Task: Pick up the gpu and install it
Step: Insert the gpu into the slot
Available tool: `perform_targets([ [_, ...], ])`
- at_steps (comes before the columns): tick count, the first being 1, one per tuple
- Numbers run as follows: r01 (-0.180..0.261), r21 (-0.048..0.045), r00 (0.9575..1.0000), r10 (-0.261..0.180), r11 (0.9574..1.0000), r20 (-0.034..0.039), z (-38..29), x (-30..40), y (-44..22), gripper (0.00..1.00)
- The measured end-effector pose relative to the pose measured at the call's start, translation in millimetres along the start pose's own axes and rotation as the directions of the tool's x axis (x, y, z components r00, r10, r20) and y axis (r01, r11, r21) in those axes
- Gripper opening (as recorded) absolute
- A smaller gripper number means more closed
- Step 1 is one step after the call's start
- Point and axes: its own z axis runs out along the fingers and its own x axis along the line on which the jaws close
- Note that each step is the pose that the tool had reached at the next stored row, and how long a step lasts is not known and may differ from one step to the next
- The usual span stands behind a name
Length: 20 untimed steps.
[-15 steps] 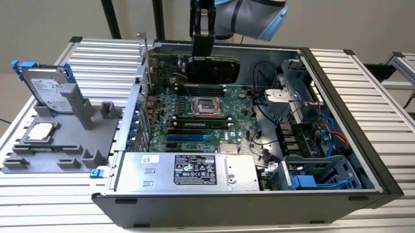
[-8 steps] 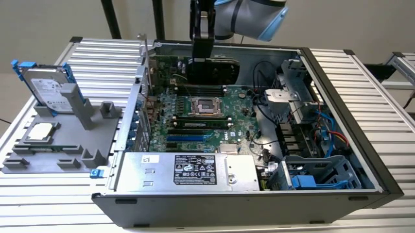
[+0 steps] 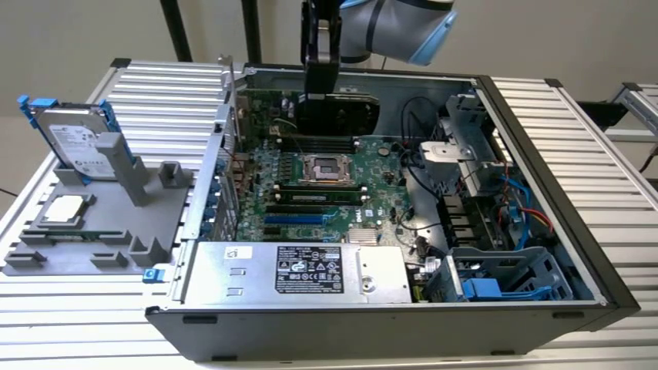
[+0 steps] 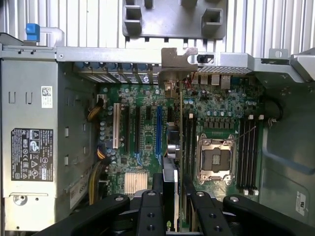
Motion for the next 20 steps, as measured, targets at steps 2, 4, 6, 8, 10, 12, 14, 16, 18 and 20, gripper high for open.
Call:
perform_targets([
  [2, 0.0, 0.0, 1.0, 0.0, 1.0, -0.0001, 0.3, 0.0, 0.0, 0.0],
  [4, 0.0, 0.0, 1.0, 0.0, 1.0, 0.0, 0.7, 0.0, 0.0, 0.0],
  [6, 0.0, 0.0, 1.0, 0.0, 1.0, 0.0, 1.0, 0.0, 0.0, 0.0],
  [8, 0.0, 0.0001, 1.0, 0.0, 1.0, 0.0001, 1.4, 0.0, 0.0, 0.0],
  [10, 0.0, 0.0, 1.0, 0.0, 1.0, 0.0, 1.7, 0.0, 0.0, 0.0],
  [12, 0.0, 0.0001, 1.0, 0.0, 1.0, 0.0, 2.2, 0.0, 0.0, 0.0],
  [14, 0.0, 0.0, 1.0, 0.0, 1.0, 0.0, 2.6, 0.0, 0.0, 0.0],
  [16, 0.0, 0.0, 1.0, 0.0, 1.0, 0.0, 2.9, 0.0, 0.0, 0.0],
  [18, 0.0, 0.0, 1.0, 0.0, 1.0, 0.0, 3.3, 0.0, 0.0, 0.0],
  [20, 0.0, 0.0, 1.0, 0.0, 1.0, 0.0, 3.7, 0.1, 0.0, 0.0],
])
